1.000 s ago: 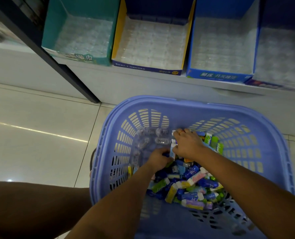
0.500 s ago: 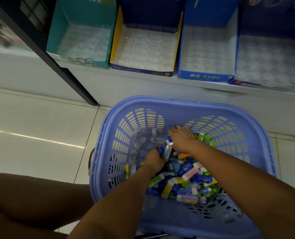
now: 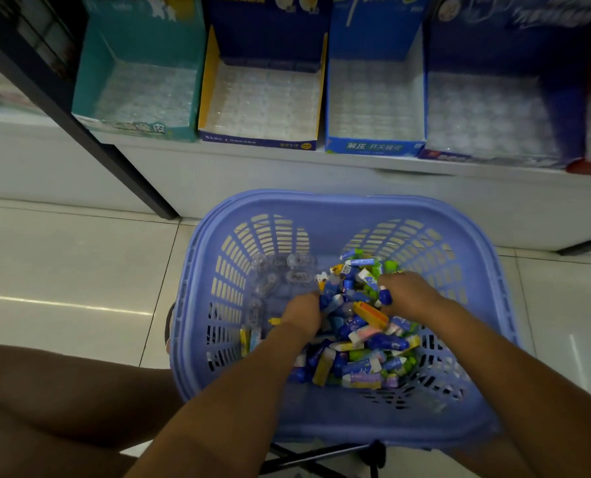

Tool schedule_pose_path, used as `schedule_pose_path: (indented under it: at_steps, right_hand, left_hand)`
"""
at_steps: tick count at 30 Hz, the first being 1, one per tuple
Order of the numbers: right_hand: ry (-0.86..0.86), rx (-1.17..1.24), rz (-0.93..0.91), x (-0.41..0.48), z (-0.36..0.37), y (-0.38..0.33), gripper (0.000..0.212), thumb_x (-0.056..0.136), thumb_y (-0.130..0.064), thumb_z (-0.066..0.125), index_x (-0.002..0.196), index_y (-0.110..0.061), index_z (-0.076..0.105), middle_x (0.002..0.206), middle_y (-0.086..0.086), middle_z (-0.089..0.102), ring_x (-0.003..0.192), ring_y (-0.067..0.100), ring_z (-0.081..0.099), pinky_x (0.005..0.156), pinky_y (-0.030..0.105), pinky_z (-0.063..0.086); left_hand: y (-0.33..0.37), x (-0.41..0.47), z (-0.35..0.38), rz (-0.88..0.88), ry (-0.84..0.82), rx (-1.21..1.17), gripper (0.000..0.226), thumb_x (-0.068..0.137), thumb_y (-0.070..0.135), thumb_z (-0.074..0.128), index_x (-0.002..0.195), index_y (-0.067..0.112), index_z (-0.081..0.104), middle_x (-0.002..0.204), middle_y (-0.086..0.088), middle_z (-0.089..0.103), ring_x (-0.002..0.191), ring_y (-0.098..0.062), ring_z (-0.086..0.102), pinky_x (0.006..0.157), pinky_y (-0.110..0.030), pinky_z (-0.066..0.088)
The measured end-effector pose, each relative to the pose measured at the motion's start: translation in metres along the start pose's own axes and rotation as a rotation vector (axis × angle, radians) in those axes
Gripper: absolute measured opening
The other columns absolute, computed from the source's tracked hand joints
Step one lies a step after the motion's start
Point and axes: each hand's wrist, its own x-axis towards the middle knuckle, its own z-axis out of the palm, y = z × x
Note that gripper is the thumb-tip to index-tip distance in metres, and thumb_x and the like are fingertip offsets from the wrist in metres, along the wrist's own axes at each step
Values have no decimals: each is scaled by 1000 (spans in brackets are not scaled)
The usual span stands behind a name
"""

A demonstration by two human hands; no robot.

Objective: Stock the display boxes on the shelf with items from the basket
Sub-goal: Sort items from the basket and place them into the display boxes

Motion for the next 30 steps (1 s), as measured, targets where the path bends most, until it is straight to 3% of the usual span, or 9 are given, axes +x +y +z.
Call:
schedule_pose_path:
  at_steps: [3, 6, 11, 15, 18, 22, 25, 26, 30]
  right_hand:
    - [-155, 136, 18, -16, -2, 10, 29, 82, -35, 69, 85, -20, 44, 82, -1, 46, 81, 18, 42, 75, 26, 29]
    - [-249, 362, 56, -34, -6, 21, 30, 87, -37, 66, 93, -16, 45, 84, 0, 43, 72, 16, 40, 68, 26, 31]
    - [-1, 651, 138, -50, 1, 16, 31, 86, -39, 65, 86, -13, 48, 80, 8, 48, 71, 22, 46, 66, 31, 36]
    - [108, 1358, 315, -61, -4, 6, 18, 79, -13, 74, 92, -5, 64, 81, 12, 70, 73, 25, 69, 61, 31, 56]
    - [39, 1808, 178, -73, -18, -1, 29, 82, -17, 68, 106, -3, 65, 101, 14, 73, 96, 27, 70, 82, 37, 58]
    - [157, 1941, 61, -83, -48, -15, 33, 73, -30, 67, 99, -10, 71, 101, 5, 74, 90, 17, 71, 75, 28, 58]
    - [217, 1910, 40, -90, -65, -25, 28, 70, -33, 68, 90, -14, 75, 92, 1, 74, 73, 11, 69, 60, 21, 56]
    - [232, 1935, 32, -91, -69, -28, 27, 69, -33, 69, 86, -13, 76, 89, 1, 74, 68, 10, 68, 55, 21, 54]
    - [289, 2057, -5, -97, -82, -35, 34, 73, -36, 67, 91, -8, 72, 82, 7, 72, 58, 12, 64, 46, 19, 51]
  left_hand:
    - [-6, -6, -5, 69, 4, -113, 33, 97, 19, 54, 127, 7, 50, 126, -19, 57, 112, -34, 55, 94, -39, 45]
    - [-12, -10, -7, 103, -4, -192, 21, 90, 27, 63, 98, 8, 61, 102, -20, 63, 90, -29, 58, 73, -30, 42]
    - [-15, -11, -5, 106, -19, -228, 21, 87, 31, 67, 93, 12, 59, 94, -13, 63, 83, -22, 56, 67, -24, 37]
    - [-9, -10, 2, 119, -58, -160, 46, 88, 25, 67, 128, 7, 51, 127, -15, 58, 114, -30, 55, 90, -31, 44]
    - [-6, -9, 1, 107, -71, -96, 59, 88, 22, 66, 138, 7, 39, 135, -17, 50, 120, -33, 50, 100, -39, 44]
    - [-15, -10, -9, 52, -103, -171, 56, 90, 21, 64, 138, 10, 38, 132, -15, 50, 115, -34, 51, 94, -39, 45]
    - [-22, -15, -19, -5, -186, -222, 8, 91, 15, 61, 90, 16, 54, 88, -8, 53, 84, -27, 46, 77, -35, 39]
    - [-24, -14, -20, -17, -185, -196, 15, 91, 12, 59, 82, 18, 49, 79, -3, 47, 75, -23, 43, 76, -35, 39]
    - [-30, -15, -16, -17, -123, -26, 28, 93, 10, 57, 120, 7, 56, 119, -11, 57, 105, -27, 55, 94, -35, 44]
